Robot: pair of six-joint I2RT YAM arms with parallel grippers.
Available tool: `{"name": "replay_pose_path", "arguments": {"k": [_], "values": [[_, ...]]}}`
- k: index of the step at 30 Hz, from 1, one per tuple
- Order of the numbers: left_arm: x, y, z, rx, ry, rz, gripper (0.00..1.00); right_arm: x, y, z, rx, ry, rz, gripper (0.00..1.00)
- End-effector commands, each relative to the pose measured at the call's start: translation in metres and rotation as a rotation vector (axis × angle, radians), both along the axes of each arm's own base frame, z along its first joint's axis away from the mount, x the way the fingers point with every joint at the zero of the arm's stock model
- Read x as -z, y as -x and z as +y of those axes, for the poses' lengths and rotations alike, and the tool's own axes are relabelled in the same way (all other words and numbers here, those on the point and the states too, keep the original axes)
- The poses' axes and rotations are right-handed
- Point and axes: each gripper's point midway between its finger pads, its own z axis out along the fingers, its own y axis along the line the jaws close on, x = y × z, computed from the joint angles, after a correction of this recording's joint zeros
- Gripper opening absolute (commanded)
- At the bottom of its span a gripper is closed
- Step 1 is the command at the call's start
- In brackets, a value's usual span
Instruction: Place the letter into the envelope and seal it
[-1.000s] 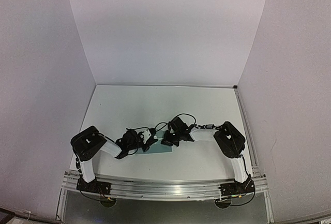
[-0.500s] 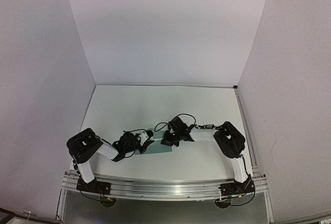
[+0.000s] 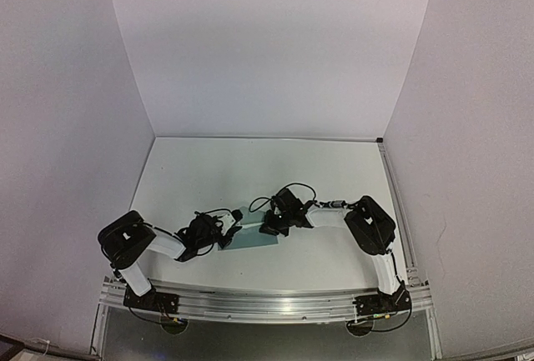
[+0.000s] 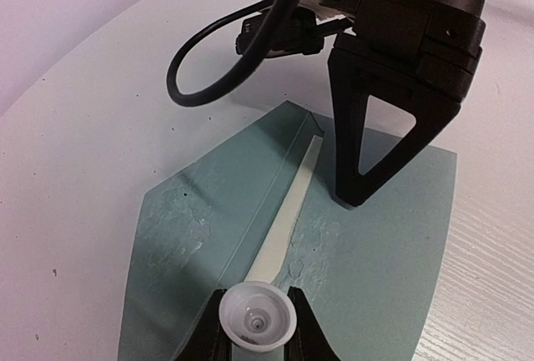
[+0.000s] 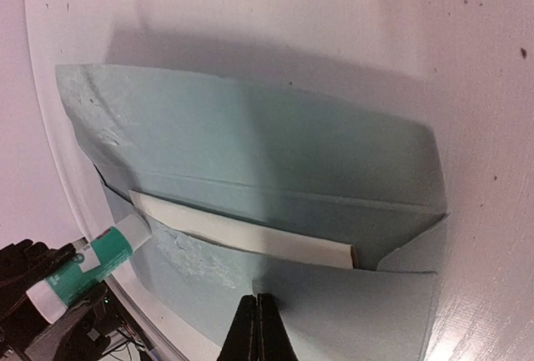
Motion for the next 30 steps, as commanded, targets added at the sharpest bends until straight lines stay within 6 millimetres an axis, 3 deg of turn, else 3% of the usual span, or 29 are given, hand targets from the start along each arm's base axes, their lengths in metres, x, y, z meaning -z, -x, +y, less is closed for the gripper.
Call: {"name": "replay_pose_path", "arguments": {"k": [1, 5, 8, 17, 20, 30], "values": [[0.003, 0.001, -0.003, 0.016, -0.014, 0.049, 0.0, 0.063, 0.03, -0.037, 0.015, 0.217, 0.131, 0.0], [-0.028, -0.001, -0.027, 0.079, 0.105, 0.03, 0.0, 0.06, 0.028, -0.036, 0.018, 0.213, 0.125, 0.0], [-0.035, -0.001, -0.039, 0.104, 0.149, 0.025, 0.0, 0.061, 0.029, -0.034, 0.018, 0.214, 0.124, 0.0], [-0.012, 0.002, -0.058, 0.146, 0.153, 0.052, 0.0, 0.063, 0.03, -0.032, 0.01, 0.215, 0.123, 0.0], [0.001, -0.006, -0.055, 0.089, 0.126, 0.068, 0.0, 0.062, 0.029, -0.031, 0.01, 0.213, 0.118, 0.0], [0.005, -0.015, -0.038, 0.024, 0.053, -0.011, 0.0, 0.061, 0.032, -0.035, 0.008, 0.218, 0.118, 0.0]]}}
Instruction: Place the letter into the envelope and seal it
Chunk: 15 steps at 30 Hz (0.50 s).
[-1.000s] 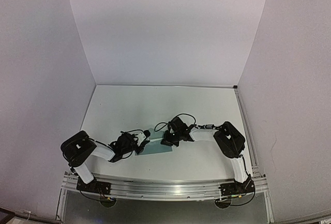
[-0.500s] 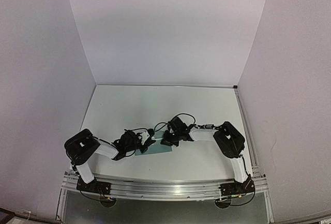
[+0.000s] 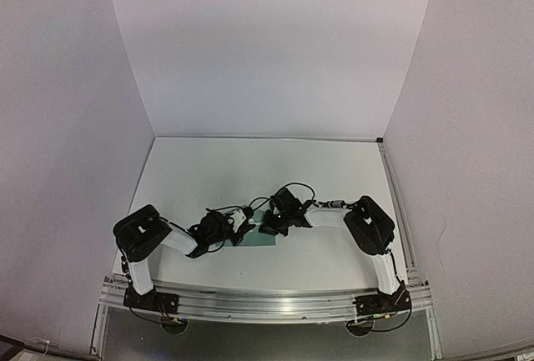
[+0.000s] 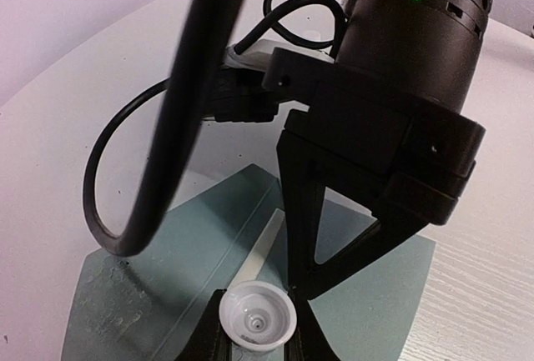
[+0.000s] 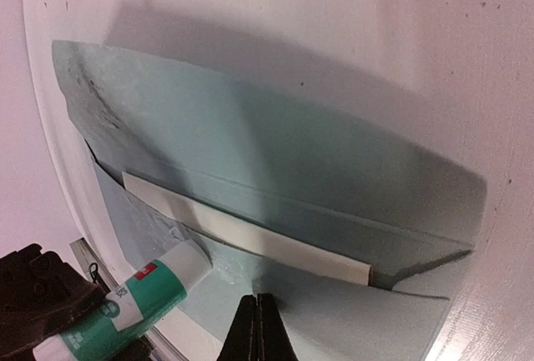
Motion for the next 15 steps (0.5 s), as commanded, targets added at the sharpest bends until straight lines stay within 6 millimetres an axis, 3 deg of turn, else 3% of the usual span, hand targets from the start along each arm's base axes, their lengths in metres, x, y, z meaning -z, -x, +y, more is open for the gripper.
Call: {"name": "replay_pose_path", "arguments": {"k": [1, 9, 15], "values": [[0.01, -0.005, 0.015, -0.052, -0.067, -0.037, 0.0, 0.061, 0.032, -0.038, 0.011, 0.212, 0.115, 0.0], [0.04, 0.01, 0.057, -0.153, -0.192, 0.046, 0.0, 0.062, 0.035, -0.042, 0.013, 0.219, 0.118, 0.0], [0.051, -0.003, 0.082, -0.271, -0.284, 0.048, 0.0, 0.06, 0.036, -0.041, 0.008, 0.216, 0.118, 0.0]]}}
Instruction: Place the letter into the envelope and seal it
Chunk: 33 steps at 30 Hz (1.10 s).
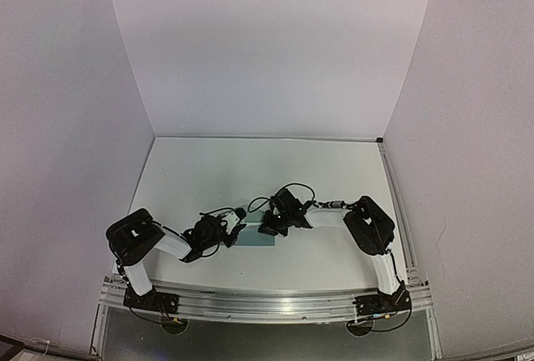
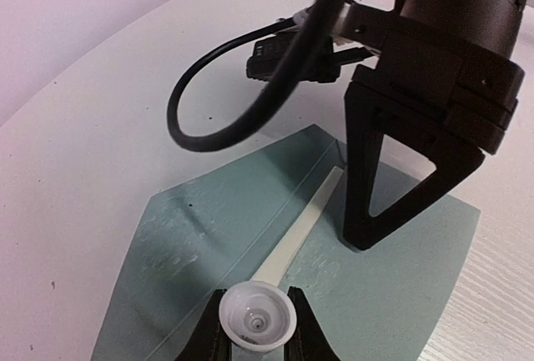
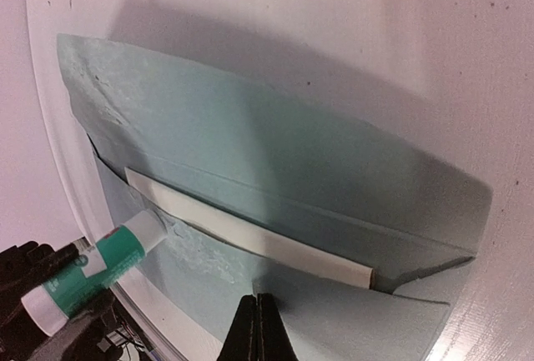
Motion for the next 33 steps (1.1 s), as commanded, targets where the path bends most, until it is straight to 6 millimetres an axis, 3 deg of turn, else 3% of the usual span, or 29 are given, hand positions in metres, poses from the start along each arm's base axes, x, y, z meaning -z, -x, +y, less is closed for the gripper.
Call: {"name": "replay_pose_path", "arguments": {"k": [1, 5, 8, 11, 17, 20, 33], "values": [[0.048, -0.005, 0.052, -0.177, -0.212, 0.104, 0.0, 0.059, 0.036, -0.042, 0.01, 0.224, 0.122, 0.0], [0.049, -0.005, 0.066, -0.218, -0.228, 0.131, 0.0, 0.059, 0.036, -0.042, 0.01, 0.224, 0.121, 0.0], [0.04, -0.006, 0.062, -0.211, -0.202, 0.127, 0.0, 0.059, 0.036, -0.041, 0.009, 0.222, 0.121, 0.0], [0.02, -0.006, 0.048, -0.148, -0.138, 0.088, 0.0, 0.059, 0.036, -0.039, 0.006, 0.219, 0.12, 0.0], [-0.039, -0.004, 0.008, 0.005, 0.035, 0.019, 0.0, 0.06, 0.036, -0.037, 0.002, 0.218, 0.122, 0.0], [-0.057, 0.002, -0.01, 0.073, 0.108, 0.008, 0.0, 0.061, 0.036, -0.037, 0.0, 0.218, 0.123, 0.0], [-0.036, -0.01, -0.048, 0.129, 0.175, 0.047, 0.0, 0.064, 0.037, -0.037, -0.005, 0.221, 0.127, 0.0]]}}
